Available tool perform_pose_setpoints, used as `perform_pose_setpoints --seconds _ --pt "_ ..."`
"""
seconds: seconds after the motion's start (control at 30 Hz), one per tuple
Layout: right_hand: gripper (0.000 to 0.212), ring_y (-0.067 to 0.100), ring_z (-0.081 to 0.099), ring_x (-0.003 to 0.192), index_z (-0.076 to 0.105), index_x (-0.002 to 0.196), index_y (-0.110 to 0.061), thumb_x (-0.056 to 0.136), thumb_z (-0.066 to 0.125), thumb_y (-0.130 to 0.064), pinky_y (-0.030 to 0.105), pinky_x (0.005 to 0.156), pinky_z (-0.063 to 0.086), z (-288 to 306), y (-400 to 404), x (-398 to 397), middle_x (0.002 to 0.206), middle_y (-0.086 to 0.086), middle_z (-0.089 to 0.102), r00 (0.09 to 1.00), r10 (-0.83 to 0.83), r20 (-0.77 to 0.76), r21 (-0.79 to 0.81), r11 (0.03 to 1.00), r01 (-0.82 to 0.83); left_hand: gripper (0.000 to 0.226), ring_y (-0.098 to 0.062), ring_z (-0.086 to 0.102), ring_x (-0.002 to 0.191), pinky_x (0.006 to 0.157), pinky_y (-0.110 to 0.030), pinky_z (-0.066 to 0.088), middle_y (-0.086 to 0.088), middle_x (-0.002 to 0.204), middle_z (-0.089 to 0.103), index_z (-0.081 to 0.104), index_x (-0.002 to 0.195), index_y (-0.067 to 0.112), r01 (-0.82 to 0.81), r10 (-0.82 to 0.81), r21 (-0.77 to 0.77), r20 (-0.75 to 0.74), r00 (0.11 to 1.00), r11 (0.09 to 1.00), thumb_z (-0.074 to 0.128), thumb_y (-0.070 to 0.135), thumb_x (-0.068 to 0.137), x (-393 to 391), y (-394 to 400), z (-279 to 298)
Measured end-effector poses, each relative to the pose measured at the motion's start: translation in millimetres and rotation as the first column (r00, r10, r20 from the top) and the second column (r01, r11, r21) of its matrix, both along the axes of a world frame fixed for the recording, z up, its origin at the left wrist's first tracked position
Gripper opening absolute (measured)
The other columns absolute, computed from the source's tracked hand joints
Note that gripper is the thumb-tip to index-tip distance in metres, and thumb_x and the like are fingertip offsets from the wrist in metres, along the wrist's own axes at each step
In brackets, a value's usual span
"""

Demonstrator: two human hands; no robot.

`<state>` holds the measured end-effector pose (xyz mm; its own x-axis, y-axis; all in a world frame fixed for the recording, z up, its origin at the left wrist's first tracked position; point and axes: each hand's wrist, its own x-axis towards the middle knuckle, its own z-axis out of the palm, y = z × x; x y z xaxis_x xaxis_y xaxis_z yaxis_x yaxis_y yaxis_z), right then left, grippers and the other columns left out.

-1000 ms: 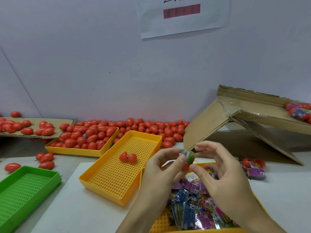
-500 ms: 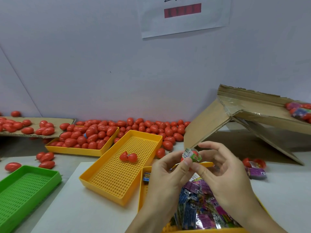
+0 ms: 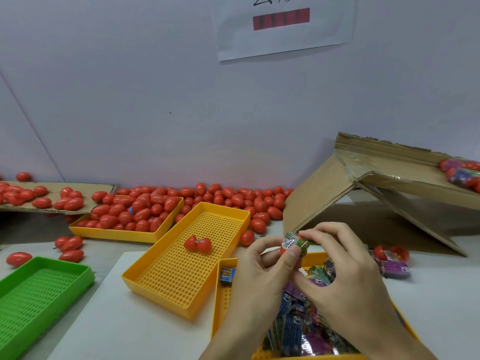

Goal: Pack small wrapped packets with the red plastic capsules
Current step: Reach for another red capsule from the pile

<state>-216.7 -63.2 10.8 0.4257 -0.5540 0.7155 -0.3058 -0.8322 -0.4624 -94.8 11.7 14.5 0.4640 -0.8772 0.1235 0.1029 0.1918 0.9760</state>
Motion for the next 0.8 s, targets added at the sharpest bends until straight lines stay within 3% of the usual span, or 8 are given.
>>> perform_pose_setpoints --seconds 0.07,0.23,0.33,0.5,0.63,0.8 --pt "0.045 0.010 0.058 0.097 0.067 0.114 -0.021 0.074 0.074 -0.041 0.032 0.074 0.058 0.8 -0.9 -1.1 0.111 -0.010 0.052 1.000 -0.024 -0.010 -0.053 0.998 0.024 0.042 -0.020 0.074 0.098 0.090 -0.049 0.057 -0.008 0.097 0.078 0.062 0.114 0.013 -0.002 0.001 0.006 0.024 1.000 1.000 0.073 0.034 0.080 -1.6 0.1 0.3" --pt "0.043 0.010 0.057 0.093 0.071 0.109 -0.018 0.073 0.074 -0.041 0.023 0.063 0.056 1.9 -2.1 -2.4 0.110 -0.009 0.051 1.000 -0.007 0.020 -0.004 1.000 0.007 0.033 -0.018 0.074 0.098 0.087 -0.043 0.060 -0.009 0.095 0.078 0.062 0.112 0.010 0.029 -0.030 0.014 0.023 0.999 0.999 0.070 0.029 0.086 -2.8 0.5 3.3" --pt "0.046 0.009 0.058 0.094 0.072 0.110 -0.019 0.075 0.071 -0.049 0.020 0.065 0.053 2.0 -1.8 -1.5 0.109 -0.012 0.051 0.999 0.021 0.031 0.055 0.998 -0.022 0.039 -0.022 0.074 0.096 0.087 -0.044 0.060 -0.011 0.094 0.077 0.063 0.112 0.007 0.016 -0.016 0.013 0.018 1.000 1.000 0.070 0.034 0.084 -1.5 0.6 3.2" --pt "0.052 -0.002 0.055 0.101 0.072 0.112 -0.023 0.076 0.062 -0.059 0.002 0.072 0.043 6.6 -1.1 -1.1 0.109 -0.021 0.051 0.989 0.130 0.064 0.115 0.984 -0.137 0.032 -0.031 0.074 0.089 0.078 -0.040 0.061 -0.013 0.094 0.076 0.074 0.106 0.018 -0.027 0.027 0.001 -0.010 1.000 1.000 0.068 0.041 0.085 4.0 0.0 3.4" --pt "0.052 0.000 0.055 0.106 0.072 0.112 -0.024 0.077 0.058 -0.060 0.006 0.067 0.046 6.1 -1.2 -2.0 0.109 -0.020 0.052 0.988 0.150 0.035 0.109 0.982 -0.153 0.025 -0.028 0.074 0.095 0.088 -0.054 0.058 -0.010 0.097 0.077 0.076 0.104 0.015 -0.023 0.023 0.008 0.047 0.999 1.000 0.068 0.032 0.088 1.7 0.3 3.2" --pt "0.054 0.001 0.056 0.102 0.074 0.109 -0.019 0.078 0.057 -0.059 0.003 0.068 0.045 5.1 -2.1 -1.7 0.106 -0.014 0.055 0.993 0.110 0.033 0.096 0.989 -0.113 0.028 -0.023 0.074 0.096 0.083 -0.043 0.061 -0.006 0.096 0.077 0.074 0.104 0.014 -0.043 0.043 0.004 0.046 0.998 0.999 0.065 0.034 0.087 -3.5 -0.6 2.0"
